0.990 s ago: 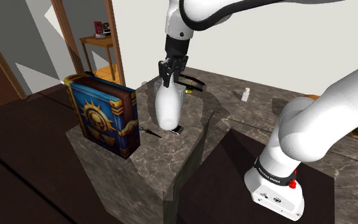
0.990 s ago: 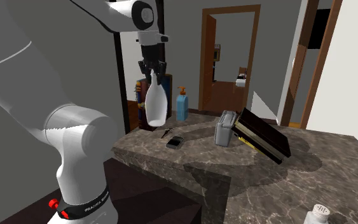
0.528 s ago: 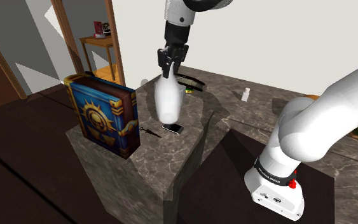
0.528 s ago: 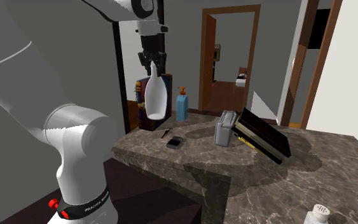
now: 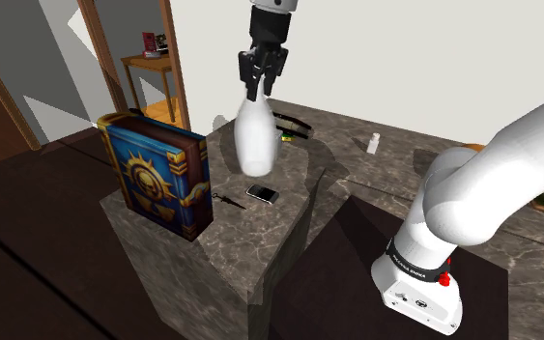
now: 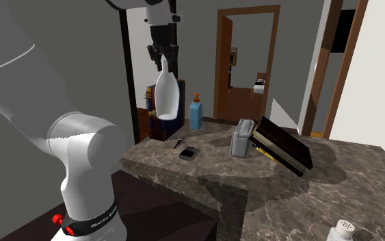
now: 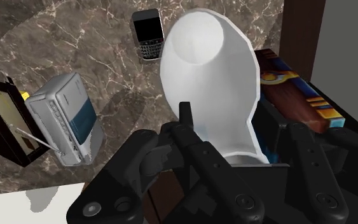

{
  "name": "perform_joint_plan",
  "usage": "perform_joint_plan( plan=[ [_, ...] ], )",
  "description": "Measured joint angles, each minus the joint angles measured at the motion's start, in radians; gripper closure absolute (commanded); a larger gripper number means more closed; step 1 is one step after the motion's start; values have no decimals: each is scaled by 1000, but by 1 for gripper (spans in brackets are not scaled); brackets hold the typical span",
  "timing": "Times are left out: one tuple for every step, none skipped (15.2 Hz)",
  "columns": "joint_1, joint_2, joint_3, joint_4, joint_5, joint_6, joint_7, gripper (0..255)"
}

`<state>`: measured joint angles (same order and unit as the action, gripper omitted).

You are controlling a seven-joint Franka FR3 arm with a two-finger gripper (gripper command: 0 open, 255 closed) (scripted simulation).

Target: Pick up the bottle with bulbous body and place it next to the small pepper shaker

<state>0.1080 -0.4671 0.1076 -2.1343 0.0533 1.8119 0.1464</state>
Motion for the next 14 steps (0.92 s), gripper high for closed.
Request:
perform_joint_plan(
  plan=[
    [0, 0, -1, 14, -1, -15, -1, 255],
    [-1, 6, -2, 33, -2, -27, -2, 255],
    [-1, 8, -2, 52, -2, -44, 0, 255],
    [-2, 9, -2, 62, -2, -53, 0, 255],
    [-2, 9, -4, 78, -3, -69, -1, 255],
    [-2, 11, -4, 93, -3, -81, -1, 255],
    [-3, 14, -5, 106, -3, -93, -1, 255],
    [-3, 18, -4, 125, -4, -106, 0, 255],
    [-3, 24, -4, 144, -4, -120, 1, 255],
    [-3, 29, -4, 162, -5, -133, 1, 255],
    [-3, 35, -3, 179, -5, -145, 3, 255],
    [-3, 36, -3, 194, -5, -159, 4, 255],
    [-4, 41, -4, 213, -6, -172, 3, 255],
    [-4, 44, -4, 229, -7, -185, 3, 255]
  ],
)
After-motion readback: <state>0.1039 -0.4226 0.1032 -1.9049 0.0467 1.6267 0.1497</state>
